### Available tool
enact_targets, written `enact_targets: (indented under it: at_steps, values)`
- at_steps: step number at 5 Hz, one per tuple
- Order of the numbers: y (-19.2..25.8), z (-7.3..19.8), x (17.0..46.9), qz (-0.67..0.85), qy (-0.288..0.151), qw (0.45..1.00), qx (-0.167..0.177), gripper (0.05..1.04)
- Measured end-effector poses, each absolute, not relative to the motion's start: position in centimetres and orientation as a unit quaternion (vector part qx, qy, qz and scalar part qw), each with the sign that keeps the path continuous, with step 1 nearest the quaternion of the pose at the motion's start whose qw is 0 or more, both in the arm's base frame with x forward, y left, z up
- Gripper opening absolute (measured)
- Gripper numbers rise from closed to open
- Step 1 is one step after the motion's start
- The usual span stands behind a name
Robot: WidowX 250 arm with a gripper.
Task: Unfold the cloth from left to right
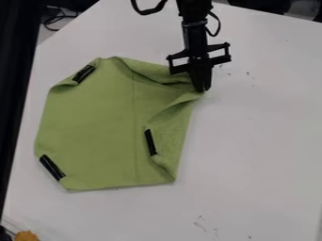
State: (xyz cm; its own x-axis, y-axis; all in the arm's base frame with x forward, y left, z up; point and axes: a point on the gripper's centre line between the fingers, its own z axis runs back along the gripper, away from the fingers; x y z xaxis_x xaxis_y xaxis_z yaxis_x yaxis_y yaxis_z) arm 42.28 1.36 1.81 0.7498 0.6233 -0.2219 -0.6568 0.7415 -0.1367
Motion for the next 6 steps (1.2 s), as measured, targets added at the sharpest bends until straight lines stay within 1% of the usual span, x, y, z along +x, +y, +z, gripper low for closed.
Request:
enact_targets:
  at_steps: [2, 3, 4, 5, 6]
  values:
    - [0.0, 0.7, 43.2, 0.358, 0.082, 0.925, -0.102, 0.077]
    - [-0.6, 0.7, 43.8, 0.350, 0.078, 0.927, -0.107, 0.154]
    - [-1.2, 0.6, 44.1, 0.337, 0.066, 0.933, -0.105, 0.370]
    - [-1.7, 1.0, 44.4, 0.338, 0.036, 0.935, -0.101, 0.667]
    - [-1.9, 2.3, 45.6, 0.337, 0.016, 0.936, -0.106, 0.940]
